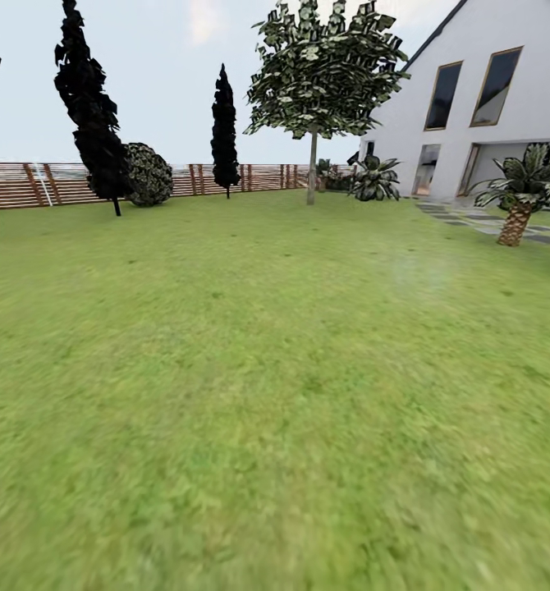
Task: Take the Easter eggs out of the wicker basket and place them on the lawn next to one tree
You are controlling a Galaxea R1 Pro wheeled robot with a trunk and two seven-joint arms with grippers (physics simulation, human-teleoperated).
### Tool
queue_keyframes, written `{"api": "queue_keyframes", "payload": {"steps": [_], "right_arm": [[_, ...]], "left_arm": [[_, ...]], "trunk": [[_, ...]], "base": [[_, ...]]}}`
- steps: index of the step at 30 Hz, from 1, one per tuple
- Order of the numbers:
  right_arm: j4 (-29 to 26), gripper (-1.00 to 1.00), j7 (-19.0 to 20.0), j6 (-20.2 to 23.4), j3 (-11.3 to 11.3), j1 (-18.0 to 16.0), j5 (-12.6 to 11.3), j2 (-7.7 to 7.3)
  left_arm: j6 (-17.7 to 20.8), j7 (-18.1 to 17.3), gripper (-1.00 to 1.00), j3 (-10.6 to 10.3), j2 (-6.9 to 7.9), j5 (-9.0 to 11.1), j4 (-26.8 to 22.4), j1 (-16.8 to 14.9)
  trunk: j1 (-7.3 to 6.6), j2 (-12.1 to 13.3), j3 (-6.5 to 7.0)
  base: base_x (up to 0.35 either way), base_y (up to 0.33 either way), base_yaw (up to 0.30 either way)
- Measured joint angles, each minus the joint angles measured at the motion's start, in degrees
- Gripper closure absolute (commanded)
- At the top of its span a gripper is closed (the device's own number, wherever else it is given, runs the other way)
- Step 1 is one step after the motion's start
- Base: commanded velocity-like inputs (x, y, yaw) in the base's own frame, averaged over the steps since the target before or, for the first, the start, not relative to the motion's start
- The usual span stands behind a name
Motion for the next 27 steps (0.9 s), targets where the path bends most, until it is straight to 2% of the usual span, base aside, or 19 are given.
{"api": "queue_keyframes", "payload": {"steps": [27], "right_arm": [[0.00, -1.00, 0.00, 0.00, -0.01, 0.00, -0.04, 0.00]], "left_arm": [[0.00, -0.01, -1.00, 0.00, 0.00, 0.01, 0.00, 0.00]], "trunk": [[0.00, 0.00, 0.00]], "base": [[0.324, 0.000, 0.000]]}}
